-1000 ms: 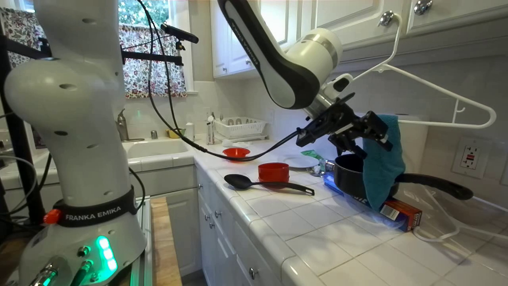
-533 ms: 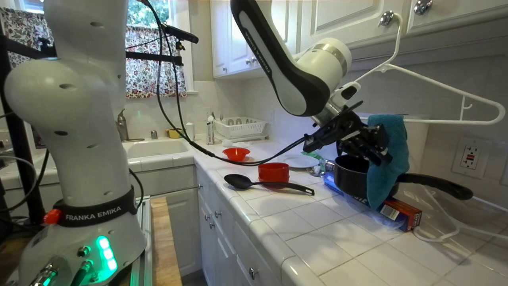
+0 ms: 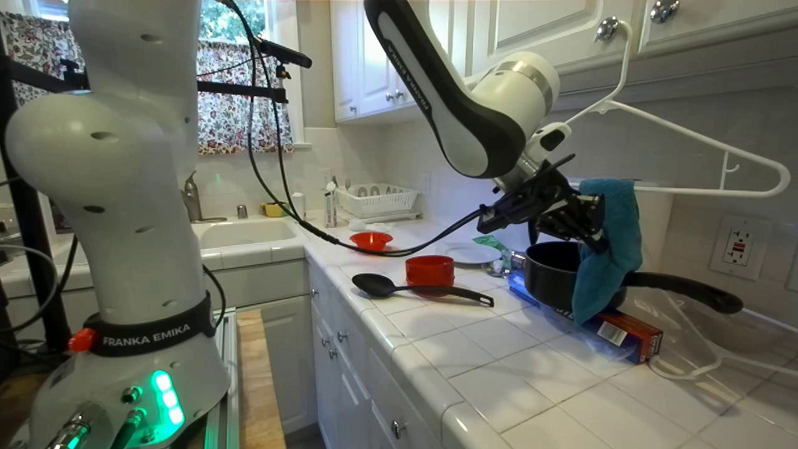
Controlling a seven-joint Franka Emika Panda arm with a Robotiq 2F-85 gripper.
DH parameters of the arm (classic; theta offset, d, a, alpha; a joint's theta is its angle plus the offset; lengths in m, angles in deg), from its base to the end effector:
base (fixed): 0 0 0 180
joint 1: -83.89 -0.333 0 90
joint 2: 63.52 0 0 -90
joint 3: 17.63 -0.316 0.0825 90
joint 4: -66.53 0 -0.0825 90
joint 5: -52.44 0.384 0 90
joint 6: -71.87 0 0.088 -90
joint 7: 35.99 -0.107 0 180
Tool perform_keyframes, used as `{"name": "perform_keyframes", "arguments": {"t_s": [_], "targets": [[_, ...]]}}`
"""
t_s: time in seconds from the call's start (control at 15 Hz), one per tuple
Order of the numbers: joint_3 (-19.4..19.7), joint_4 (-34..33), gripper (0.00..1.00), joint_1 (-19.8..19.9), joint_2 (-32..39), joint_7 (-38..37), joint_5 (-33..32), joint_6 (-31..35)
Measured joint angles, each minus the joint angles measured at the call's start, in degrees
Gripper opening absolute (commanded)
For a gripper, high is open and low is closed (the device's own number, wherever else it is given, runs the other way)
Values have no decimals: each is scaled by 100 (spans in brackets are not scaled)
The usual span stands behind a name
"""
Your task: Hang the blue towel on the white hanger.
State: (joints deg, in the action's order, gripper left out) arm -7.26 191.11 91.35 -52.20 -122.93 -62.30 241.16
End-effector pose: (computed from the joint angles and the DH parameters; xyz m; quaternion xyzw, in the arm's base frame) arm 0.5269 -0.1052 0.3012 0.9046 0.0557 0.3434 0.2463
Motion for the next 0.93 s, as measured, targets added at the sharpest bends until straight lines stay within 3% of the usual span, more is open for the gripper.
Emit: {"name": "perform_keyframes", "arguments": {"t_s": [0.4,0.93], "targets": [[169,196,4,2,-395,290,214,209],[331,874,4,2,-1129,1490,1290,206]]}}
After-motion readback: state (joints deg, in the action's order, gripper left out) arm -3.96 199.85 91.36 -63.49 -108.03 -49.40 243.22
